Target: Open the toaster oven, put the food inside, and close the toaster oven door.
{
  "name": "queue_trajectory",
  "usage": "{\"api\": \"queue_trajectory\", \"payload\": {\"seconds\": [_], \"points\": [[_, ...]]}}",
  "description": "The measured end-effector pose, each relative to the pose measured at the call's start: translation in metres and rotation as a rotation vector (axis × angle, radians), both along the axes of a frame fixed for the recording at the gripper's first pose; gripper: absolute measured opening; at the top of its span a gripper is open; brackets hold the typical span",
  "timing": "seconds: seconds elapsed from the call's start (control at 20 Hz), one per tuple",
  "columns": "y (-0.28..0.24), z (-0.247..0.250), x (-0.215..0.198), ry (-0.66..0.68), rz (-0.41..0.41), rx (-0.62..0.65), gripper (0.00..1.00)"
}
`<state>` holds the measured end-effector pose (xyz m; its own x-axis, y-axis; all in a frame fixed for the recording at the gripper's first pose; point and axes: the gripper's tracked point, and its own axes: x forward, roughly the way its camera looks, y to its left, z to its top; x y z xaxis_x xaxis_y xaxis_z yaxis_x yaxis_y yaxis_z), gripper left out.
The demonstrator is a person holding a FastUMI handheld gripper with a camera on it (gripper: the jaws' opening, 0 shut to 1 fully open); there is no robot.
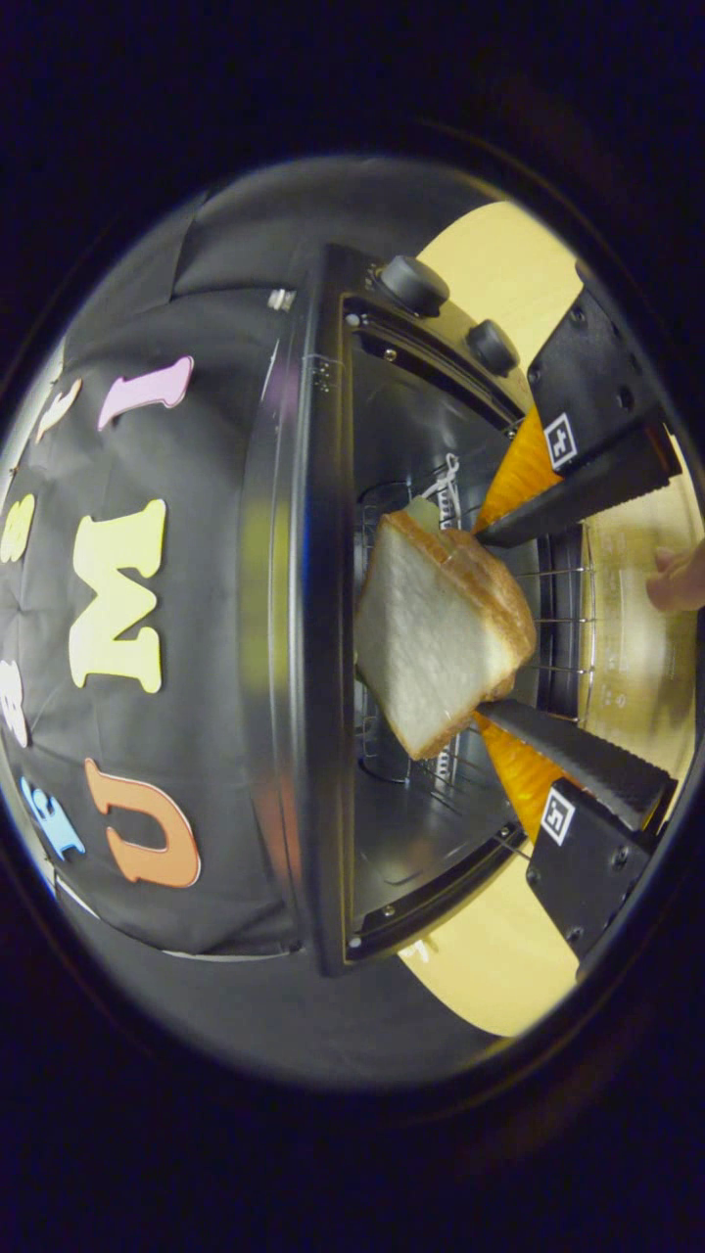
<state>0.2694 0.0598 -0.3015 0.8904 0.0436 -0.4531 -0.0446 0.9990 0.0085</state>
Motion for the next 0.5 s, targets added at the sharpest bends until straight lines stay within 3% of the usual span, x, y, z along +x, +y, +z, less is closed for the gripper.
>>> {"api": "queue_trajectory", "payload": {"seconds": [0.5], "points": [[-0.003,0.001,-0.051,0.063,0.003,0.002,1.0]]}}
